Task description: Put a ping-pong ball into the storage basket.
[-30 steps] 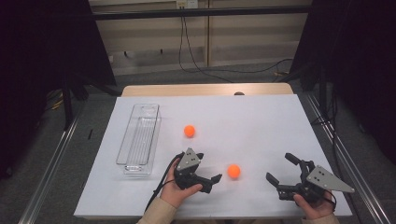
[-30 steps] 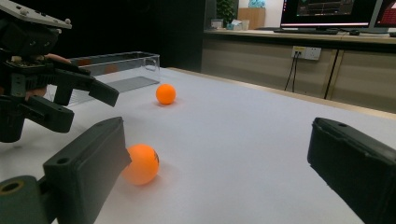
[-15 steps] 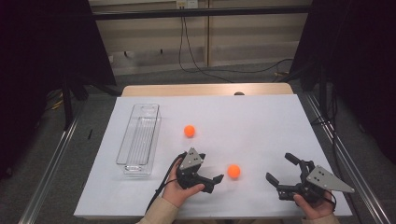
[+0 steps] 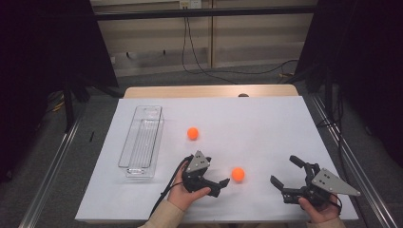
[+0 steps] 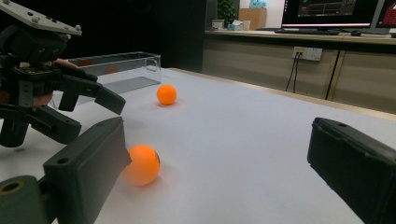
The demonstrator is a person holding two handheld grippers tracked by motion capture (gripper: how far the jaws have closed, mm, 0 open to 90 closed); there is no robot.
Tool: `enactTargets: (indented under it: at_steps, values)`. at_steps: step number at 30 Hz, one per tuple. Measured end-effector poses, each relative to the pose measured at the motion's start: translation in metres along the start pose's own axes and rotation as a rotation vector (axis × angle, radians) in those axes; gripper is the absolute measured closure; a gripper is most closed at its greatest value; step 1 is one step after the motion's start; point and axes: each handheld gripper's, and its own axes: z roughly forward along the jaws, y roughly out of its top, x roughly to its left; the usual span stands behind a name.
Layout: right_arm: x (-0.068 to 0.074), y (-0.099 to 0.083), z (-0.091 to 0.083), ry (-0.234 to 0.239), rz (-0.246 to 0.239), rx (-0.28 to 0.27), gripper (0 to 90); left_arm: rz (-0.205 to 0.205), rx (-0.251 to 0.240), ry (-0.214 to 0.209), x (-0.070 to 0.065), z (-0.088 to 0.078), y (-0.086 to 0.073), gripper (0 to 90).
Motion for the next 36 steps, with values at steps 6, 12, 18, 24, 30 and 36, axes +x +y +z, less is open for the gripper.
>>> enactTargets:
  at_steps: [6,12,18,24,30,36]
  values:
    - [0.000,0.000,0.000,0.000,-0.002,0.000,4.1,0.000,0.008,-0.004,-0.001,0.002,0.000,2.9]
    - [0.000,0.000,0.000,0.002,0.000,0.000,4.1,0.006,0.014,-0.013,-0.003,0.006,0.001,2.9]
    - [0.000,0.000,0.000,0.002,0.000,-0.001,4.1,0.011,0.023,-0.024,-0.005,0.009,0.002,2.9]
    - [0.000,0.000,0.000,0.001,0.001,0.000,4.1,0.007,0.026,-0.020,-0.006,0.012,0.003,3.1]
    - [0.000,0.000,0.000,0.002,0.002,-0.001,4.1,0.013,0.031,-0.023,-0.009,0.015,0.003,3.3]
    - [0.000,0.000,0.000,0.002,0.002,-0.001,4.1,0.017,0.040,-0.023,-0.009,0.018,0.004,3.4]
